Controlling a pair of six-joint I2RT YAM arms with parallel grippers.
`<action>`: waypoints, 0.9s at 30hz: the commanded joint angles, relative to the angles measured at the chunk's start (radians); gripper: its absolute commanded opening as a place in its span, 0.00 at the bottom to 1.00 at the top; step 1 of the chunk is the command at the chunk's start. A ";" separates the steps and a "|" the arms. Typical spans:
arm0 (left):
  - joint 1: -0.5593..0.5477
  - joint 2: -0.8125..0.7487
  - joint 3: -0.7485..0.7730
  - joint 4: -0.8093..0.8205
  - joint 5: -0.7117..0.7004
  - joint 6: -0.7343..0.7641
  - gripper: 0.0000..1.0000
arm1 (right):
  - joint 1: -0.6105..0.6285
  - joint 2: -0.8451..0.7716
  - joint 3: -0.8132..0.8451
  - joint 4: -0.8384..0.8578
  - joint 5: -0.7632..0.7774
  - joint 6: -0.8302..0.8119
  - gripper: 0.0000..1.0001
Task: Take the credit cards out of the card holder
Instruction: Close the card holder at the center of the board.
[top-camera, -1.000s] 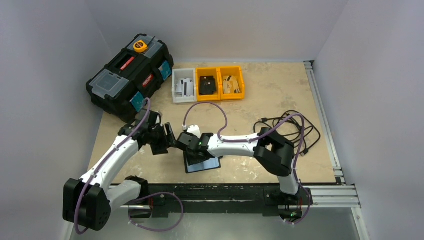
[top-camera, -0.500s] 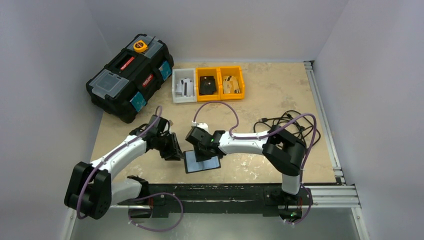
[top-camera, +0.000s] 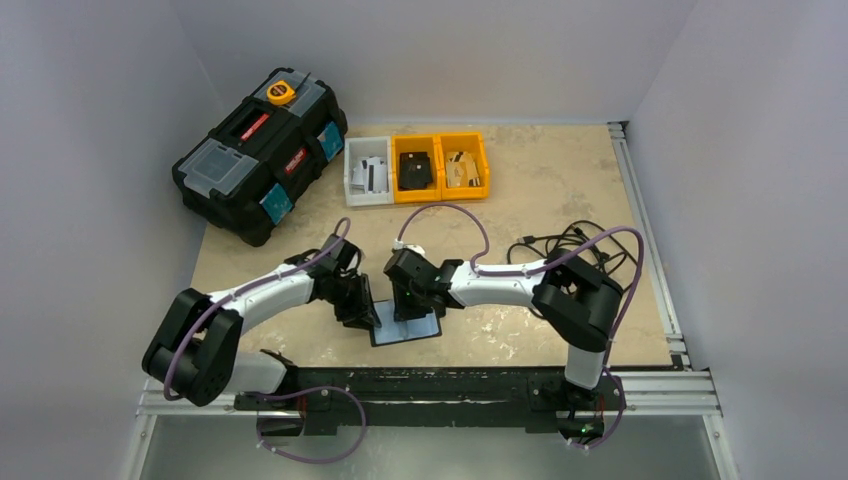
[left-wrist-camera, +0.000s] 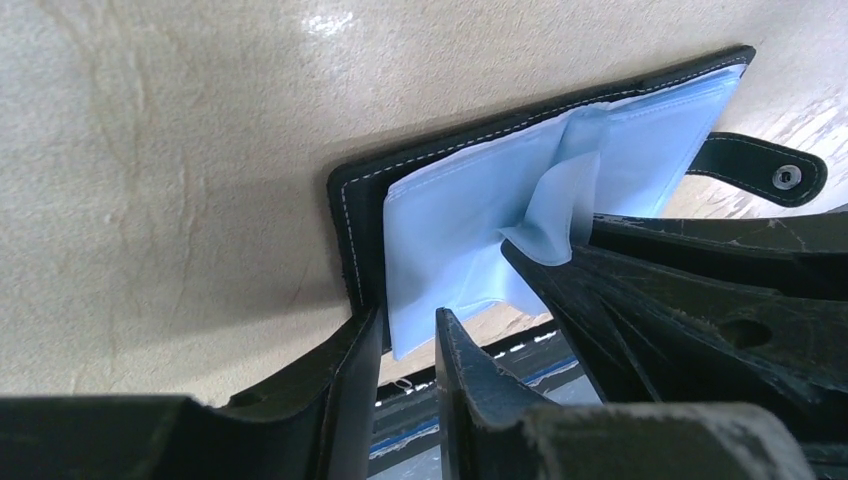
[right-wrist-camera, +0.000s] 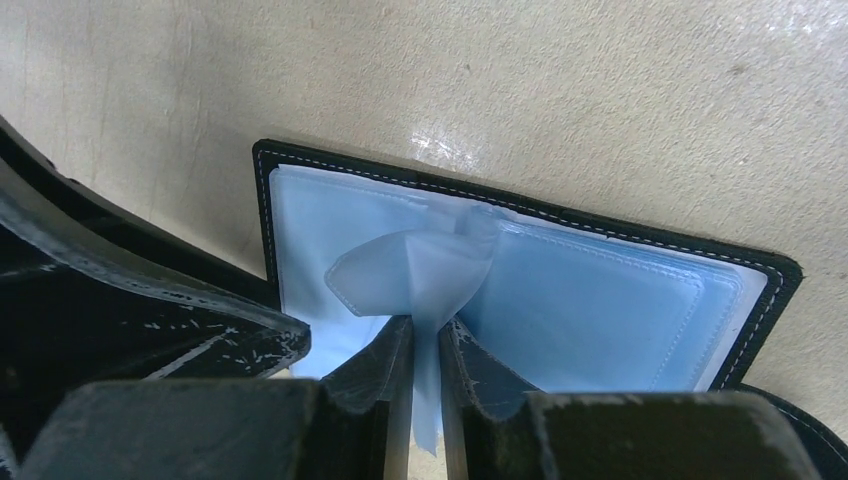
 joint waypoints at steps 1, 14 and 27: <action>-0.023 0.018 0.012 0.051 -0.014 -0.024 0.26 | 0.006 0.060 -0.062 0.011 -0.022 0.012 0.12; -0.039 -0.008 0.045 0.067 0.025 -0.045 0.00 | 0.002 0.046 -0.063 0.023 -0.029 0.012 0.12; -0.050 -0.042 0.087 0.064 0.068 -0.111 0.00 | -0.004 -0.051 -0.081 0.081 -0.054 0.012 0.29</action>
